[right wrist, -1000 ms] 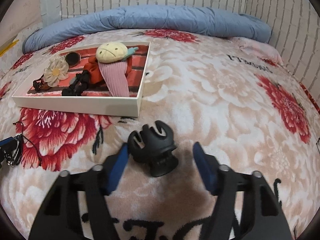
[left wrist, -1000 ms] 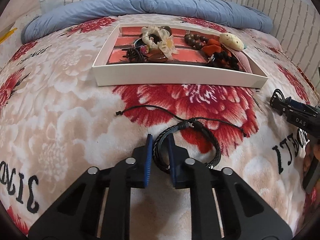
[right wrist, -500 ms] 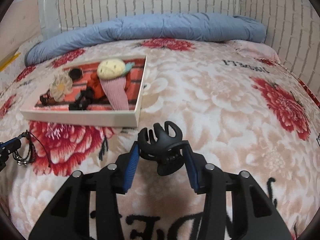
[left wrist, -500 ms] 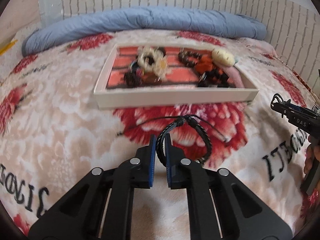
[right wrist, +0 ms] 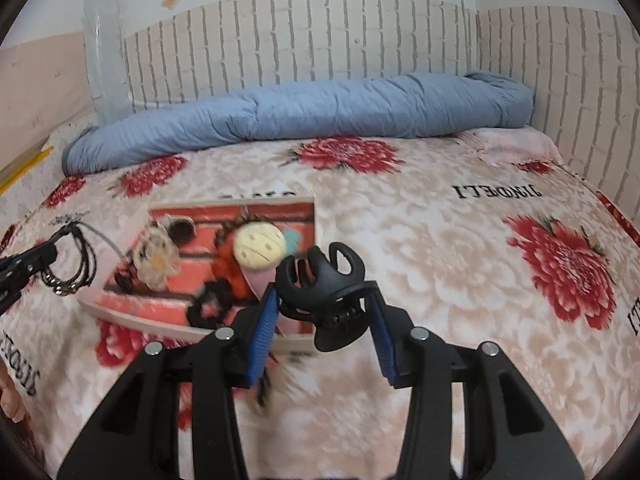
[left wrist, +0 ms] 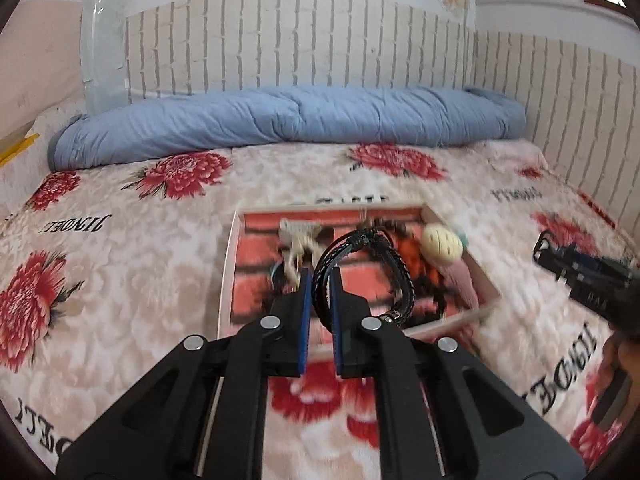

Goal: Organize jewelry
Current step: 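Carry braided bracelet with left gripper while right gripper carries claw clip into tray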

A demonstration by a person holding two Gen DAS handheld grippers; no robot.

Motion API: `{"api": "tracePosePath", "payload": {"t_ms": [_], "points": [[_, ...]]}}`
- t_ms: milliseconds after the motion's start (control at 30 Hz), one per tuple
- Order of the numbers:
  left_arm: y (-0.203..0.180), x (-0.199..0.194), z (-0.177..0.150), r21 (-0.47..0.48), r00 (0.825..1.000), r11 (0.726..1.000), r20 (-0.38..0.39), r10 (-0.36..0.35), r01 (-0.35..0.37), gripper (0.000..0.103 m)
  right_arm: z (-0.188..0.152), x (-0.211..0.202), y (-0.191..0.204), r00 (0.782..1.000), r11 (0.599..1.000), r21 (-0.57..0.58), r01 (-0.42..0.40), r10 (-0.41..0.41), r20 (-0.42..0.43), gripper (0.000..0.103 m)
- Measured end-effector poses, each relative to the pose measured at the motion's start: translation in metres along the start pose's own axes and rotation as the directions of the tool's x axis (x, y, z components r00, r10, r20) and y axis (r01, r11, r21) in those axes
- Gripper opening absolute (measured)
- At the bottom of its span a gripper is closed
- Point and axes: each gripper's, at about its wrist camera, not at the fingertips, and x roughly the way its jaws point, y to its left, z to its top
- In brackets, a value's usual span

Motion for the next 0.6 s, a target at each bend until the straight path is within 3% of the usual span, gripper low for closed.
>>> {"api": "tracePosePath", "payload": {"t_ms": [233, 600], "points": [[0.009, 0.028, 0.013, 0.011, 1.000, 1.000, 0.002, -0.001, 0.001, 0.007, 0.010, 0.026, 0.034, 0.999, 0.999, -0.025, -0.034, 0.034, -0.008, 0.044], [0.030, 0.089, -0.017, -0.002, 0.996, 1.000, -0.093, -0.007, 0.007, 0.007, -0.017, 0.076, 0.060, 0.997, 0.997, -0.069, -0.038, 0.033, -0.073, 0.044]]}}
